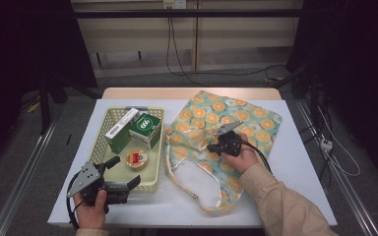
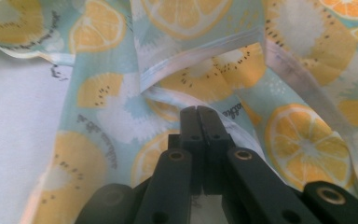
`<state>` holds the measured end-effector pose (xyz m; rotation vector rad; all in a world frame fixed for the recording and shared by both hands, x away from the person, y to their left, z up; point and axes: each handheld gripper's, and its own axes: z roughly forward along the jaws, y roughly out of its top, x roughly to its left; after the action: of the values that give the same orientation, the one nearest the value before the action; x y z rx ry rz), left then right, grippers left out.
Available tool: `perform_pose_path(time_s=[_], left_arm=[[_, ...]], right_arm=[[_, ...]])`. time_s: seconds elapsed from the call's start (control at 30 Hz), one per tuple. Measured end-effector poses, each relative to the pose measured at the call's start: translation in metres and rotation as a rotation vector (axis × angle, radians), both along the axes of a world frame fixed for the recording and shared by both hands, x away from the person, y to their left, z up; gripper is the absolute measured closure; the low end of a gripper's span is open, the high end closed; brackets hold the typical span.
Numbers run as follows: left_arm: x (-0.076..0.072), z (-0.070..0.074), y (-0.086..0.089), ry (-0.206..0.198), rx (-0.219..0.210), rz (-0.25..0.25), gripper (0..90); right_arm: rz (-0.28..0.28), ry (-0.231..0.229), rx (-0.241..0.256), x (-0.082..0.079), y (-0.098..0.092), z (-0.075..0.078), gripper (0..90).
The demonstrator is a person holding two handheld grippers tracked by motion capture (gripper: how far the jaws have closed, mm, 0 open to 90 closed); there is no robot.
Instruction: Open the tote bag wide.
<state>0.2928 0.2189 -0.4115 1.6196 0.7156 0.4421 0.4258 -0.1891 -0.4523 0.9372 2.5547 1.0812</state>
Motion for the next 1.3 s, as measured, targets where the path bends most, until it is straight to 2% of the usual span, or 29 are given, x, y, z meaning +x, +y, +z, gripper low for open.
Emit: perform_pose_path(time_s=[0.17,0.27,0.37,0.53,0.6,0.63,0.7,0.83,0.97,1.1,1.3], left_arm=[[-0.001,0.001,0.001,-0.002,0.004,0.005,2.6],[-0.002,0.002,0.0,-0.006,0.007,0.002,2.5],[-0.002,0.002,-0.001,-0.004,0.008,0.0,2.6],[-0.001,0.002,-0.001,-0.005,0.01,-0.001,2.6],[-0.001,0.001,-0.002,-0.002,0.011,-0.003,2.6],[0.0,0.001,-0.002,-0.003,0.013,-0.003,2.6],[0.0,0.0,-0.002,0.0,0.013,-0.004,2.6],[0.0,0.0,-0.001,-0.001,0.018,-0.003,2.6],[0.0,0.0,-0.002,-0.001,0.024,-0.007,2.6],[0.0,-0.001,-0.004,0.003,0.02,-0.011,2.6],[0.0,0.0,-0.002,0.002,0.019,-0.006,2.6]], right_arm=[[0.009,0.034,0.096,-0.01,-0.005,0.019,90.0],[0.041,0.055,0.119,-0.022,-0.004,0.03,90.0],[0.065,0.037,0.095,-0.029,-0.002,0.039,90.0],[-0.017,0.014,0.16,-0.015,-0.022,0.045,90.0],[-0.062,-0.001,0.168,-0.008,-0.031,0.045,90.0],[-0.076,0.007,0.171,-0.004,-0.035,0.044,90.0],[-0.104,0.015,0.169,0.002,-0.041,0.04,90.0],[-0.126,0.032,0.16,0.009,-0.044,0.03,90.0],[-0.137,0.013,0.112,0.014,-0.039,0.02,89.9],[-0.12,0.009,0.055,0.016,-0.031,0.01,89.6],[-0.136,0.001,0.029,0.021,-0.03,0.0,87.7]])
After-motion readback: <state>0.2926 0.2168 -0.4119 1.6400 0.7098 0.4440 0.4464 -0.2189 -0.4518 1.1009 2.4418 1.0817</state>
